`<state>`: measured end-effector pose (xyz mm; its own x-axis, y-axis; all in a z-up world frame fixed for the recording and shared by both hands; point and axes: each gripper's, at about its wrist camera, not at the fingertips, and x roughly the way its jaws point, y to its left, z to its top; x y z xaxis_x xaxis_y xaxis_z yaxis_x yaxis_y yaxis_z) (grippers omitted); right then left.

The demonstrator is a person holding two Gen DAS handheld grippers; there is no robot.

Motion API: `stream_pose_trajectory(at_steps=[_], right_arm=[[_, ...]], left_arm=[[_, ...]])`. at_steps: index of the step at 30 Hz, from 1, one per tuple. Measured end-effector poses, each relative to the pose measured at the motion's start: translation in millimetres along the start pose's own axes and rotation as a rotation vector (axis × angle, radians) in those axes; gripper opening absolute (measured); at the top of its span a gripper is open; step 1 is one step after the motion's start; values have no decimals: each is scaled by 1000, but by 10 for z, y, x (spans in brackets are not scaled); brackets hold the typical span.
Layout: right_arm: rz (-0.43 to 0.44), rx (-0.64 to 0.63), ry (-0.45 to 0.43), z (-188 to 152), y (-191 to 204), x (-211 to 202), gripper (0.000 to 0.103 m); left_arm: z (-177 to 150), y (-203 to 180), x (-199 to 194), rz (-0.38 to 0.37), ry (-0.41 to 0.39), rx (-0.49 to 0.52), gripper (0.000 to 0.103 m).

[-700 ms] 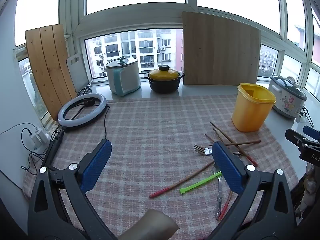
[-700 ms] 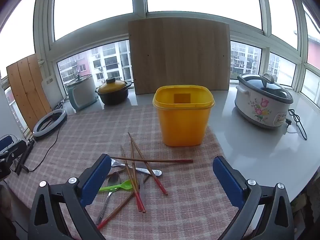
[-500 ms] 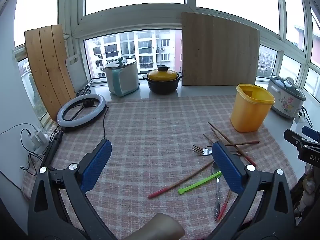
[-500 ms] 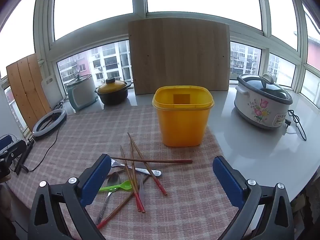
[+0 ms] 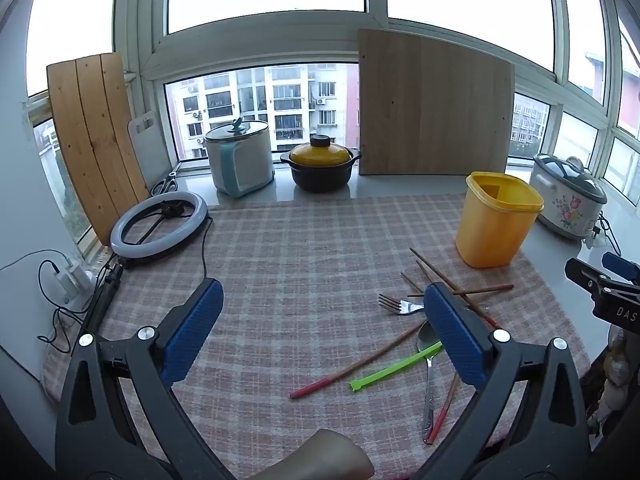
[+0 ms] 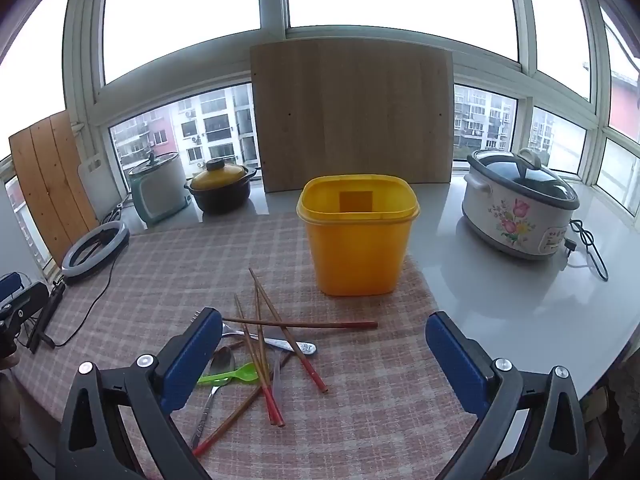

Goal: Organize utensils

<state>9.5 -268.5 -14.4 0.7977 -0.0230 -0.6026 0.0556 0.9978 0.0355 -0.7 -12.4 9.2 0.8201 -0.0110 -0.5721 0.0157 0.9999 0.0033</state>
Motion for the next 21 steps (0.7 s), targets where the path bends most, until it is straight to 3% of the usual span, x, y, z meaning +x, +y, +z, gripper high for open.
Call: stream_pose_trajectory(at_steps=[21], right_arm=[[1, -7, 0, 22, 10, 3, 103]], left_arm=[[-19, -12, 1, 0, -1, 0, 102]])
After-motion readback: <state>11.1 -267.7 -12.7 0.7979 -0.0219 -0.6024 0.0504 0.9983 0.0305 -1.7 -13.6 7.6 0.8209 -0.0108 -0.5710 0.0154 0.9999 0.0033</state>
